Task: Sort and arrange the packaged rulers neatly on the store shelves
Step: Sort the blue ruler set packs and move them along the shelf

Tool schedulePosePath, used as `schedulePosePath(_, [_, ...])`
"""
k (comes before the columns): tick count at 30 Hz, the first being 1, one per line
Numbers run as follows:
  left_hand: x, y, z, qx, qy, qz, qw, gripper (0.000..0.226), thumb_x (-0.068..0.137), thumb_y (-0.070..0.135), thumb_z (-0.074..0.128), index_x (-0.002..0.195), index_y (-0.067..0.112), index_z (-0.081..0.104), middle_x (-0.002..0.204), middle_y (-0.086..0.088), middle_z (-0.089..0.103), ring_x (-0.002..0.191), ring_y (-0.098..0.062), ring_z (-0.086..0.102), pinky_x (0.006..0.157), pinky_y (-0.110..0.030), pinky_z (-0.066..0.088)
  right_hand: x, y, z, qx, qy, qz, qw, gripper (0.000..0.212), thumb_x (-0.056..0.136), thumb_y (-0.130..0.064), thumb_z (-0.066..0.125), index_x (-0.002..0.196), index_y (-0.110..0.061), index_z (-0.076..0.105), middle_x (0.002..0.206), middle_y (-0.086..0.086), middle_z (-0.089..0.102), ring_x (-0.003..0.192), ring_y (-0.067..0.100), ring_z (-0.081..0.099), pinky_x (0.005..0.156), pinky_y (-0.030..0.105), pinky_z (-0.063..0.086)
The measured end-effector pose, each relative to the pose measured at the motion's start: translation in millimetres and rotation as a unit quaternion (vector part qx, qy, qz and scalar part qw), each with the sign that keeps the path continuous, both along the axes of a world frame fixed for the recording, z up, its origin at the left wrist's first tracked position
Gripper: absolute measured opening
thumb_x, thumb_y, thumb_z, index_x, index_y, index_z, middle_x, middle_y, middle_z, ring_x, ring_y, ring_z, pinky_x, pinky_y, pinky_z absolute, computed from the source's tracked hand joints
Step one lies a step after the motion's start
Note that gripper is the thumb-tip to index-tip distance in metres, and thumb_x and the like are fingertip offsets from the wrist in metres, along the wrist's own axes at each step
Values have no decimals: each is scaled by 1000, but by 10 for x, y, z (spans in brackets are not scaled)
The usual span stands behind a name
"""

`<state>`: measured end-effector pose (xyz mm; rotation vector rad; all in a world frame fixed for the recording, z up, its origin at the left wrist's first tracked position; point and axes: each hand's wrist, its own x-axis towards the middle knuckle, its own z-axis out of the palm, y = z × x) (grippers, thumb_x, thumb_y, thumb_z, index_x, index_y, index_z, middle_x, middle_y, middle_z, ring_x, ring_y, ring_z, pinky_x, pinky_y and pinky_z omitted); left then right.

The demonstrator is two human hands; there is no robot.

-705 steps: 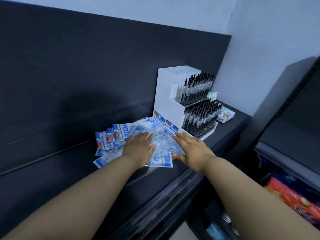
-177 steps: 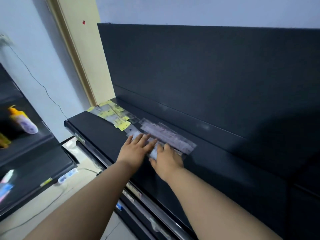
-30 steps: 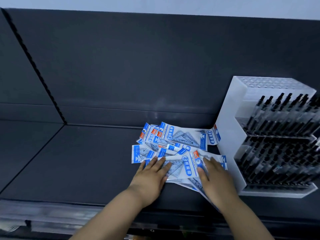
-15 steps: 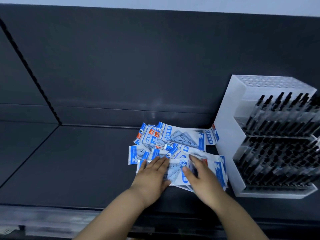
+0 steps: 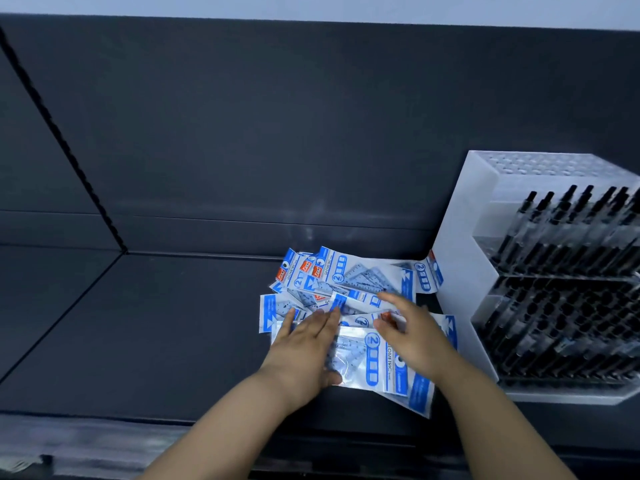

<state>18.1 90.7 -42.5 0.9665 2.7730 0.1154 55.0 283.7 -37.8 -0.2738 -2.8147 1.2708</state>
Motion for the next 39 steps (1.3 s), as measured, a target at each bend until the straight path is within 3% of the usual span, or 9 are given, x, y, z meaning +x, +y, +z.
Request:
schedulePosePath(5, [-5,28,30,-12,25,-11,1000,88,86,48,58,152,24,6,148,3,27,141,-15,18,118,-39,-11,-133,66,7,146,-79,40,985,58,89,-46,56,142,-29,38,130,0,56,124,22,47,109,41,31])
schedulePosePath(7, [-9,23,31,-2,26,-7,1000,89,84,48,60,152,24,7,149,2,23,141,-16,16,118,-37,-8,-108,-6,-4,106,-70,61,990,48,92,-34,55,138,-30,43,118,2,60,96,9,59,86,24,46])
schedulePosePath(10, [-33,4,19,12,24,-6,1000,98,82,49,63,152,23,-1,158,2,3,145,-15,1,118,-34,-8,-51,-78,-9,-13,-43,62,997,48,92,-8,48,131,-35,48,106,1,63,43,3,41,46,16,38])
schedulePosePath(14, [-58,19,61,12,55,-7,998,104,78,52,66,152,23,-1,152,2,19,142,-16,12,118,-34,-7,56,-60,168,-89,-32,71,993,57,87,-10,56,131,-43,43,84,-9,60,55,15,52,53,29,47])
schedulePosePath(18, [-71,58,148,36,139,-19,989,87,63,54,77,134,19,41,122,-2,49,122,-20,43,120,-36,4,116,-143,344,209,-24,138,968,91,74,-42,74,146,-41,18,123,-9,53,116,16,50,98,30,38])
schedulePosePath(21, [-121,10,116,75,203,-18,976,77,27,56,88,89,19,63,77,2,60,73,-19,64,95,-38,47,116,-237,367,359,133,106,918,79,65,-33,81,135,-29,44,91,-5,68,90,19,64,81,34,45])
schedulePosePath(25, [-150,-160,143,50,193,4,980,86,19,60,84,97,28,68,79,7,64,62,-15,65,58,-29,50,179,-91,138,404,135,57,903,62,48,-37,86,105,-30,63,75,-8,70,71,16,66,70,36,47])
schedulePosePath(34, [-147,-142,101,37,199,-33,979,61,30,51,85,83,29,66,80,9,64,71,-16,64,61,-28,50,286,-165,167,184,62,111,975,60,80,-10,55,133,-37,48,126,-10,60,110,16,57,91,24,42])
schedulePosePath(39, [-181,-138,165,18,154,-21,988,53,55,48,80,100,29,62,89,10,66,86,-17,65,85,-34,44,388,67,109,50,137,-118,982,32,87,-34,43,116,-36,57,114,-14,63,104,14,60,91,34,47])
